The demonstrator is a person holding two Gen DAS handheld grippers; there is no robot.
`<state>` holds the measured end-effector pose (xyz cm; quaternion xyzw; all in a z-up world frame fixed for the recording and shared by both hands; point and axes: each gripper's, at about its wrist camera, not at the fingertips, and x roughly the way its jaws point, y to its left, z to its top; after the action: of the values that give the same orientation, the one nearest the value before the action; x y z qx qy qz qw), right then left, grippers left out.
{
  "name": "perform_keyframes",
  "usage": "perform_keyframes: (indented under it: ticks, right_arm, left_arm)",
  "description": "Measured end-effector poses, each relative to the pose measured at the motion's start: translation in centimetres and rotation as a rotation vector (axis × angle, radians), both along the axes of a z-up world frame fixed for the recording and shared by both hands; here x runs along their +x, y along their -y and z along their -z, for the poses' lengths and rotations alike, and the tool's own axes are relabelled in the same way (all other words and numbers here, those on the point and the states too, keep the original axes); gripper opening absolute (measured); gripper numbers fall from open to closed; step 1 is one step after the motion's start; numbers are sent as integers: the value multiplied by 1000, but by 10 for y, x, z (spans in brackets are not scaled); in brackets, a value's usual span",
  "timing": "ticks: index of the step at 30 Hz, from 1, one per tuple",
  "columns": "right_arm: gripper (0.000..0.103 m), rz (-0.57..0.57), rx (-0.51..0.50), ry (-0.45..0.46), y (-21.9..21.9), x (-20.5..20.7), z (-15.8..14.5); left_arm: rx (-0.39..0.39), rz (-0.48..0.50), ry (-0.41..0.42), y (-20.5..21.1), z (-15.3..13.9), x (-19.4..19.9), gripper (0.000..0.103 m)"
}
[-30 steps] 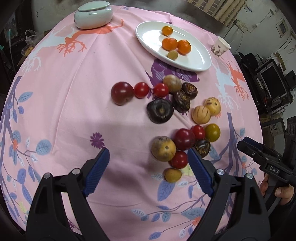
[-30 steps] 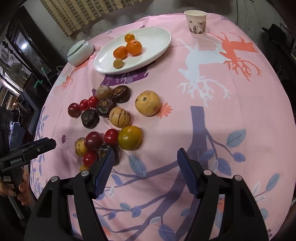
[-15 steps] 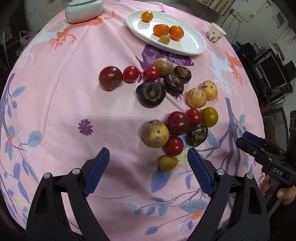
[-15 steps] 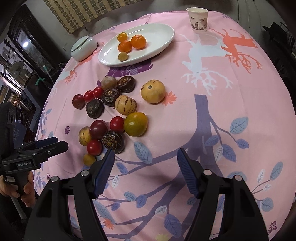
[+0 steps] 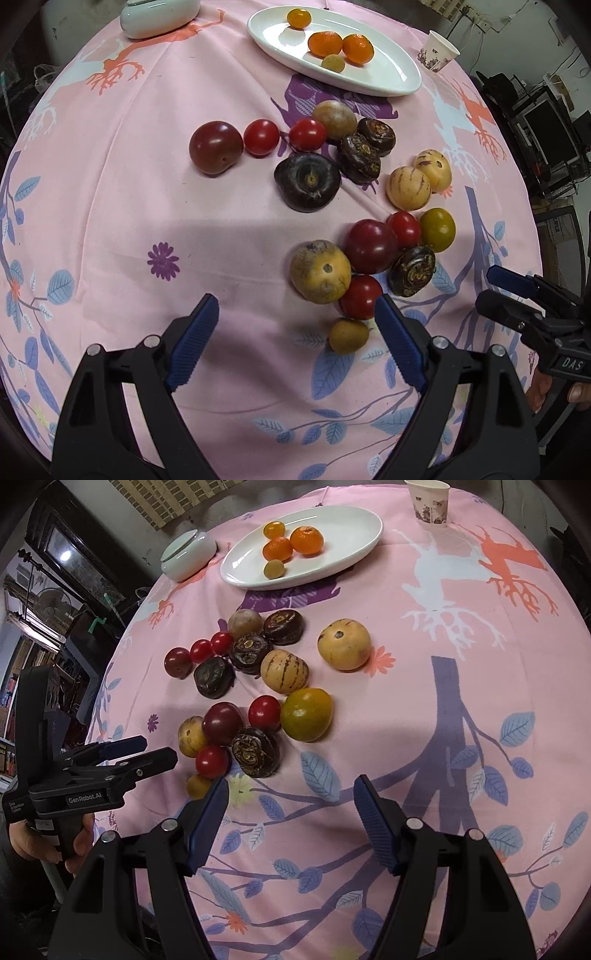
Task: Organize fruits
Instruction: 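Withdraw both open tools from the plate back toward the fruit pile, then grasp a mottled yellow fruit with the left tool while the right tool grasps a green-orange tomato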
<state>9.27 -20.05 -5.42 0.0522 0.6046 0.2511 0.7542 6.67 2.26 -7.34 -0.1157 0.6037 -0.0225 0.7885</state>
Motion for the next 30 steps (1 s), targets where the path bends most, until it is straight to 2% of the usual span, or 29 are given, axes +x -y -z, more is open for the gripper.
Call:
perform_keyframes:
  ticks: [13, 19, 23, 30]
  right_arm:
    - [71, -33, 7, -36, -10, 14, 7]
    - [71, -38, 9, -51, -10, 19, 12]
    - [71, -40, 10, -76, -12, 20, 17]
    - [71, -55, 8, -83, -14, 19, 16]
  left_arm:
    - [4, 7, -49, -7, 20, 19, 88]
    - [-24, 13, -51, -2, 27, 25, 88]
    - [-23, 0, -51, -2, 31, 29, 87]
    - [-7, 36, -45, -4, 31, 27, 89]
